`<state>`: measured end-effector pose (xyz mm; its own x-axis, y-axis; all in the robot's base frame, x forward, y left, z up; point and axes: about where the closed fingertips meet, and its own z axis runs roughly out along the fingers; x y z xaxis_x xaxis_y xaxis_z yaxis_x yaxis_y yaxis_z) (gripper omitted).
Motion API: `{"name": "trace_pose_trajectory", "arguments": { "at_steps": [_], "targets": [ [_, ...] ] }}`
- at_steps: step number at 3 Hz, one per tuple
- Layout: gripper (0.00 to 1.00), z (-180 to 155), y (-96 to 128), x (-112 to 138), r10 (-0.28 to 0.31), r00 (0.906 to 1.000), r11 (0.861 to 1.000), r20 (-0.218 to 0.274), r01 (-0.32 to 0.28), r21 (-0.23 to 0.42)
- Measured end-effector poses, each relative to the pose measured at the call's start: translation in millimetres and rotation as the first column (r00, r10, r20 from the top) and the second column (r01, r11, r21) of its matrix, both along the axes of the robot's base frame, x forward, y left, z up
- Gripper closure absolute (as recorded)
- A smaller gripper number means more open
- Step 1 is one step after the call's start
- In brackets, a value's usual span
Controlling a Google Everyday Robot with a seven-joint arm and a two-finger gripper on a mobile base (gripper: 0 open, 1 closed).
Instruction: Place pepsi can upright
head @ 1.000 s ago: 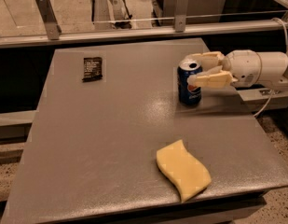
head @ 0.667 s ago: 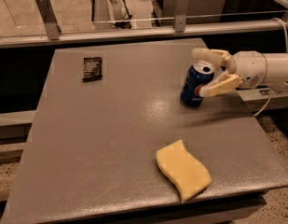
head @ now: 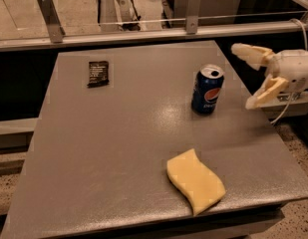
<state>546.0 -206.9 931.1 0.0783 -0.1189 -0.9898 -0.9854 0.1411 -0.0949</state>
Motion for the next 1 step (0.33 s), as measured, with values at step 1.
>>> {"name": "trace_pose_trajectory", "arguments": {
  "at_steps": [1],
  "targets": [
    [0.0,35.0,-49.9,-9.4,-0.106,0.9939,0.99,0.032,0.108,-0.093]
  ]
}}
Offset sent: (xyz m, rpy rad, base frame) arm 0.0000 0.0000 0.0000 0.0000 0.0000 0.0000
